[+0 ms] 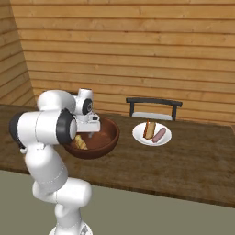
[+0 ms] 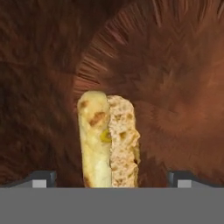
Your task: Place one bun and one sausage from the bowl on each plate.
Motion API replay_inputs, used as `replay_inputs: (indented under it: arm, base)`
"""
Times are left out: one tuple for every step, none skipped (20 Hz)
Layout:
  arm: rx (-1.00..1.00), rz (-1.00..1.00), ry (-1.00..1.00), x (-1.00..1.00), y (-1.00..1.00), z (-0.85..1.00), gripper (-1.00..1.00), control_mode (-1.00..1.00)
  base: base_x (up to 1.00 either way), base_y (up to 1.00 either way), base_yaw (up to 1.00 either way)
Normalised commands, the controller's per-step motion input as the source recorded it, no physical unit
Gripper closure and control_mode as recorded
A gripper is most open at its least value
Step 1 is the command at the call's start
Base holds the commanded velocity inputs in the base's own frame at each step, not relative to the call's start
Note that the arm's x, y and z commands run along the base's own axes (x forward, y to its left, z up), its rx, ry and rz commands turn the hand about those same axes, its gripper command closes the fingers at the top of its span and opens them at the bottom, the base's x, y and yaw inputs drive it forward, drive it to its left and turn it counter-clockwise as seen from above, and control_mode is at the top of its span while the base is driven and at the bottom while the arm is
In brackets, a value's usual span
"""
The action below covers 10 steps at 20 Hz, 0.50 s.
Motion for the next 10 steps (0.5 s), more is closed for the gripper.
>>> replay_inputs:
  arm:
    - [0.03,0.12,0.07,-0.14,0.04,-0.18,-1.00,-1.00]
    - [0.01,0.11,0.07,-0.27,0.05,-0.05,-1.00,-1.00]
    - [0.00,0.11,0.01,-0.28,0.07,-0.17,-1.00,-1.00]
    - [0.00,0.10,0.02,-0.21,0.05,-0.15,-1.00,-1.00]
    - [0.01,0.11,0.04,-0.25,0.00,-0.11,-1.00,-1.00]
    - [0.01,0.11,0.04,-0.21,0.00,-0.18,-1.00,-1.00]
    - [0.01,0.11,0.05,-0.22,0.00,-0.16,-1.00,-1.00]
    - [0.01,0.11,0.04,-0.24,0.00,-0.17,-1.00,-1.00]
    - [0.03,0.11,0.05,-0.21,0.00,-0.15,-1.00,-1.00]
    - [0.04,0.10,0.07,-0.11,0.00,-0.18,-1.00,-1.00]
  base:
    - [0.00,0.00,0.00]
    - [0.00,0.00,0.00]
    - [0.00,0.00,0.00]
    - [0.00,0.00,0.00]
    - [0.00,0.00,0.00]
    - [0.00,0.00,0.00]
    - [0.00,0.00,0.00]
    - [0.00,0.00,0.00]
    - [0.00,0.00,0.00]
    - [0.00,0.00,0.00]
